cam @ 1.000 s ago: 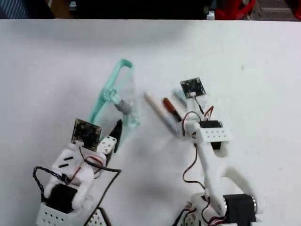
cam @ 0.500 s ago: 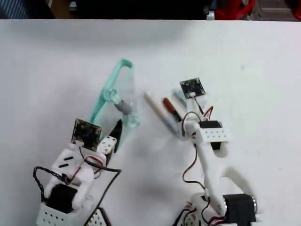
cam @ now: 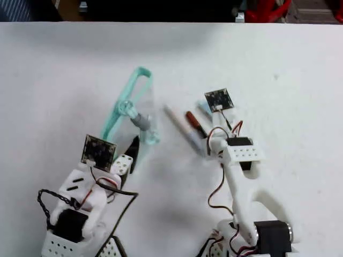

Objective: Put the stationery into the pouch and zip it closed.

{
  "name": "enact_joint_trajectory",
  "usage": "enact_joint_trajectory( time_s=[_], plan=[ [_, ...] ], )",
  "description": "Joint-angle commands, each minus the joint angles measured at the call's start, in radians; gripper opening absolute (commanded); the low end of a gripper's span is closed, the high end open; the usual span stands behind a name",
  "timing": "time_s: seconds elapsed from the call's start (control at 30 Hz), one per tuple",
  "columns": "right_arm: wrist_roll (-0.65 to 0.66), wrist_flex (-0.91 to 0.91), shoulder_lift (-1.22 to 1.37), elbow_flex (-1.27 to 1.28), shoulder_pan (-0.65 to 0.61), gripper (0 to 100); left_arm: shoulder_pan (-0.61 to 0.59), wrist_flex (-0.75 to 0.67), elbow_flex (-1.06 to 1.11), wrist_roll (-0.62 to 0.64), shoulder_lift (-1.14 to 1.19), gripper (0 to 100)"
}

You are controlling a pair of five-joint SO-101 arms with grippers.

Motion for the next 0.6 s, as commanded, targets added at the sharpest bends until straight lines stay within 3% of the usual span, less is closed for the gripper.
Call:
enact_joint_trajectory(
  time_s=[0.0,0.17,0.23,0.3,0.47,0.57],
  plan=[
    [-0.008,-0.013,-0.048,-0.006,0.007,0.0,0.015,-0.023,0.000,-0.006,0.002,15],
    [-0.009,-0.013,-0.044,-0.009,0.007,20.2,0.015,-0.023,0.000,-0.006,0.002,15],
    [-0.002,-0.013,-0.042,-0.008,-0.001,15.3,0.015,-0.023,0.000,-0.006,0.002,15],
    [-0.008,-0.013,-0.048,-0.008,0.008,0.9,0.015,-0.023,0.000,-0.006,0.002,15],
    [-0.009,-0.013,-0.044,-0.009,0.007,14.5,0.015,-0.023,0.000,-0.006,0.002,15],
    [-0.003,-0.013,-0.047,-0.006,0.001,2.6,0.015,-0.023,0.000,-0.006,0.002,15]
  ],
)
